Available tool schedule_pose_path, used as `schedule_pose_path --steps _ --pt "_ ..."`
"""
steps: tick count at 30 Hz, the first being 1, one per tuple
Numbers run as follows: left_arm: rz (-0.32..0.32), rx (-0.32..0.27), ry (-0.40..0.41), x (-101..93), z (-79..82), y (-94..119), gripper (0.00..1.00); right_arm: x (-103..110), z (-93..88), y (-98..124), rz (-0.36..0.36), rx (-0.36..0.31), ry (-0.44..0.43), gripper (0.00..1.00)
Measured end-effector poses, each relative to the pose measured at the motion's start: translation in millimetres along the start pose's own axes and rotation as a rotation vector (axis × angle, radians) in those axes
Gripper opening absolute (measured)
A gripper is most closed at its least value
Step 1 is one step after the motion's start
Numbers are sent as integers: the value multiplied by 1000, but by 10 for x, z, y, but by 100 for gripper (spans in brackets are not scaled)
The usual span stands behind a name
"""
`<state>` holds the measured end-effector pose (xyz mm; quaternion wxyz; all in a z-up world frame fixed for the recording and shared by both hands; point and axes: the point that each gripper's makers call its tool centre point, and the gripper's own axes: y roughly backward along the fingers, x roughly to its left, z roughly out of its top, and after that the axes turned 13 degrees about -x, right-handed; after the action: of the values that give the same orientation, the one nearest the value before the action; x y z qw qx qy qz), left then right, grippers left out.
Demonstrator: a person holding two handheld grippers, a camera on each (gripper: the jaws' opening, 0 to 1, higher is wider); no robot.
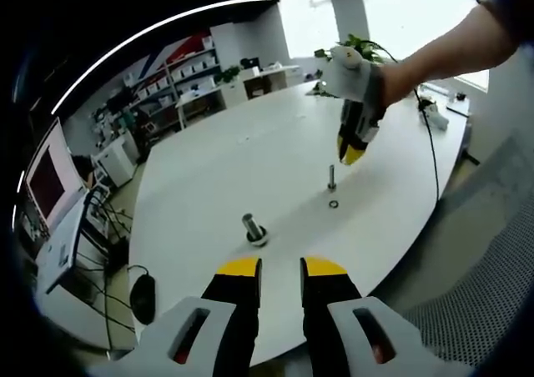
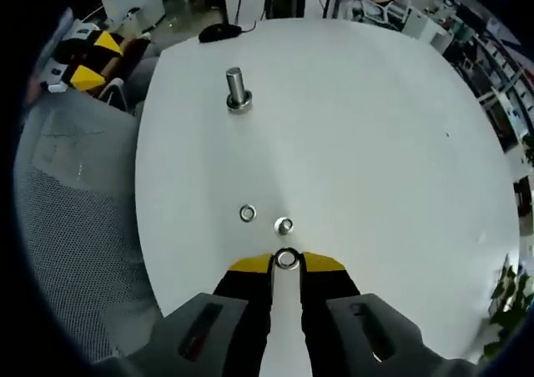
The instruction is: Place the washer onto the threaded stud by aligning its center hole with the stud, sliding it down to the base, and recovering from edge contact or off-axis alignment until the washer reaches the visible bottom stop.
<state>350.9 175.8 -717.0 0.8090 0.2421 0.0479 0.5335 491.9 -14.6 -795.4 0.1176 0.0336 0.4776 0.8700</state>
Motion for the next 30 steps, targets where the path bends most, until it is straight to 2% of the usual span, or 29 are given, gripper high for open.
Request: schedule_pose_path --steps 5,9,21,30 --pt "-2 5 -4 -5 -10 -4 16 20 141 1 10 -34 35 13" --pt "-2 11 -3 -8 -25 -3 16 56 179 -61 20 -29 67 13" --pt "-4 21 -10 -21 -35 -5 16 33 199 -176 32 -9 77 13" --pt "-3 26 -10 -21 -45 -2 16 55 128 -254 43 30 113 13"
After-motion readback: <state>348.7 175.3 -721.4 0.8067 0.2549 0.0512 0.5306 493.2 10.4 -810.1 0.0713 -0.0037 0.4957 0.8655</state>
